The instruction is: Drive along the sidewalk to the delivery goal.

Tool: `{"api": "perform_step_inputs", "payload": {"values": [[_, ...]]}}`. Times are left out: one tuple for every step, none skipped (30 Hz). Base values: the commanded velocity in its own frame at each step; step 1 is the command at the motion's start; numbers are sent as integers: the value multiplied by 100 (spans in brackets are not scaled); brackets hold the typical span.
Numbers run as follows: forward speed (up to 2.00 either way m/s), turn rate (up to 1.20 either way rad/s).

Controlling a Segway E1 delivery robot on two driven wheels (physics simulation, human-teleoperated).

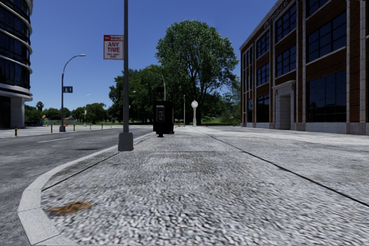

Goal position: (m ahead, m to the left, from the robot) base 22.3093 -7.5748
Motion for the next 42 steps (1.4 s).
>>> {"api": "perform_step_inputs", "payload": {"values": [[164,-20],[162,-22],[161,-22],[161,-22],[161,-24],[160,-26],[160,-27],[160,-31],[160,-31],[160,-38],[160,-41],[160,-41],[160,-41],[160,-42],[160,-42],[160,-42],[160,-42],[160,-42],[160,-42],[160,-42],[160,-42],[160,-42],[160,-42],[160,-42],[160,-42],[160,-42],[160,-42],[160,-42],[160,-42],[160,-42],[160,-42],[160,-42],[160,-42],[160,-42],[160,-42],[160,-42],[160,-42],[160,-42],[160,-42],[160,-42],[160,-42],[160,-42]]}}
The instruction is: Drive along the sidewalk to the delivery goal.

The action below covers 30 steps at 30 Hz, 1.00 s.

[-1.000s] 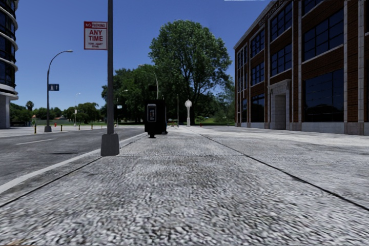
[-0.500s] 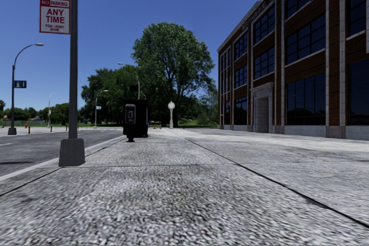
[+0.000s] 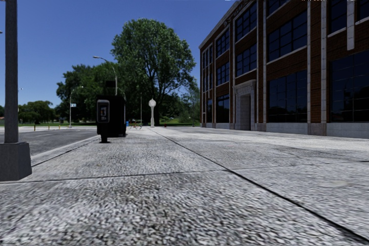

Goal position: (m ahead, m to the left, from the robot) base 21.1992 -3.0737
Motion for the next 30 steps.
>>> {"api": "perform_step_inputs", "payload": {"values": [[160,-42],[160,-42],[162,-42],[162,-42],[163,-42],[171,-42],[200,-42],[200,-38],[200,-38],[200,-12],[200,0],[200,0],[200,0],[200,0],[200,0],[200,0],[200,0],[200,0],[200,0],[200,0],[200,0],[200,0],[200,0],[200,0],[200,0],[200,0],[200,0],[200,0],[200,0],[200,0]]}}
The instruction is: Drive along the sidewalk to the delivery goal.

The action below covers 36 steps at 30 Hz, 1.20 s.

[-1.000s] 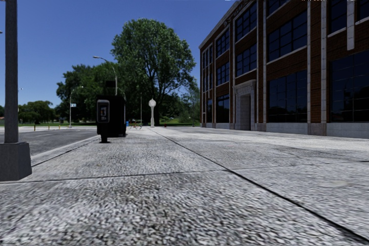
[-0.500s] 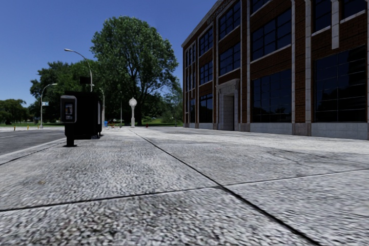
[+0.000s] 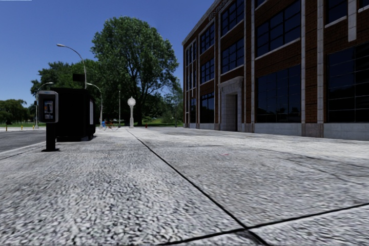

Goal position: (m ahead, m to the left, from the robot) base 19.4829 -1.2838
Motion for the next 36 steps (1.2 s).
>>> {"api": "perform_step_inputs", "payload": {"values": [[200,0],[200,0],[200,0],[200,0],[200,0],[200,0],[200,0],[200,0],[200,0],[200,0],[200,0],[200,0],[200,0],[200,0],[200,0],[200,0],[200,0],[200,0],[200,0],[200,0],[200,0],[200,0],[200,0],[200,0],[200,0],[200,0],[200,0],[200,0],[200,0],[200,0],[200,0],[200,0],[200,0],[200,0],[200,0],[200,0]]}}
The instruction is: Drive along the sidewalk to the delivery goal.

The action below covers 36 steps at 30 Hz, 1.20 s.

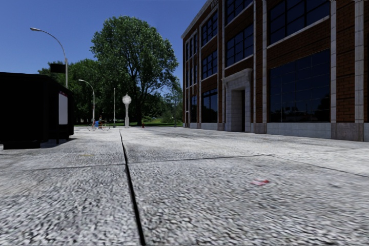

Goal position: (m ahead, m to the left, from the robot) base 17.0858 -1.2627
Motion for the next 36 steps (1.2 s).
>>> {"api": "perform_step_inputs", "payload": {"values": [[200,0],[200,0],[200,0],[200,0],[200,0],[200,0],[200,0],[200,0],[200,0],[200,0],[200,0],[200,0],[200,0],[200,0],[200,0],[200,0],[200,0],[200,0],[200,0],[200,0],[200,0],[200,0],[200,0],[200,0],[200,0],[200,-1],[200,-13],[200,-17],[200,-18],[200,-18],[200,-18],[200,-19],[200,-20],[200,-21],[200,-21],[200,-21]]}}
